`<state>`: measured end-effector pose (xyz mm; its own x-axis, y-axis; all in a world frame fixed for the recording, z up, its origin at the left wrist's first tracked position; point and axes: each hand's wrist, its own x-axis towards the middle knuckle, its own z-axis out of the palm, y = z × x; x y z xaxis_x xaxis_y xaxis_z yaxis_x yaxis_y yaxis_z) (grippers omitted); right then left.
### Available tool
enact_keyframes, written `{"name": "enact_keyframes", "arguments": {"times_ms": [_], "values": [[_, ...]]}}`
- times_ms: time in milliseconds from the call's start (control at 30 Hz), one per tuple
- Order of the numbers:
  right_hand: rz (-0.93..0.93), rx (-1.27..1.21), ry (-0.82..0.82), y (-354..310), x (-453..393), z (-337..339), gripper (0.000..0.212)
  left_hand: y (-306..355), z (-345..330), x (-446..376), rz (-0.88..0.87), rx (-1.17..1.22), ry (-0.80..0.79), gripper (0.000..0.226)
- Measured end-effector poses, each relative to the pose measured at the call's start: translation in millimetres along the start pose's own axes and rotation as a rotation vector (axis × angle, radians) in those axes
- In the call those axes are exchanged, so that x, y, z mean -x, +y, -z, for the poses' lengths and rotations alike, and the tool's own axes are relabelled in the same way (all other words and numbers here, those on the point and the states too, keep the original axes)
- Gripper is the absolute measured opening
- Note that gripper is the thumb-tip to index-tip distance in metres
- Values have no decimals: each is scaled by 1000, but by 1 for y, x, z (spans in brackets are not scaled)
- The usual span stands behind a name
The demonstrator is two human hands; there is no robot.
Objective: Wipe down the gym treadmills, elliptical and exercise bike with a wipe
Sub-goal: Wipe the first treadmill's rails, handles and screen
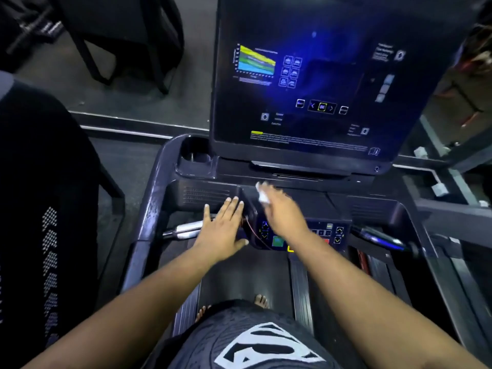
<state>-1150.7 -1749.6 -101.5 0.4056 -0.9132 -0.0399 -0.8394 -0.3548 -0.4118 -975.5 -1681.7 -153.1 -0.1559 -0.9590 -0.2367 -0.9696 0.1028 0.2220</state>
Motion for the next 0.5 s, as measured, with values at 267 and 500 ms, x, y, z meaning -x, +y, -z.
{"name": "enact_keyframes", "arguments": {"times_ms": [267,500], "values": [[67,153,-429,11,-25,-15,109,6,-15,-15,22,35,13,109],[130,83,-484,19,-20,-13,118,9,-3,-24,54,166,-133,129]]}}
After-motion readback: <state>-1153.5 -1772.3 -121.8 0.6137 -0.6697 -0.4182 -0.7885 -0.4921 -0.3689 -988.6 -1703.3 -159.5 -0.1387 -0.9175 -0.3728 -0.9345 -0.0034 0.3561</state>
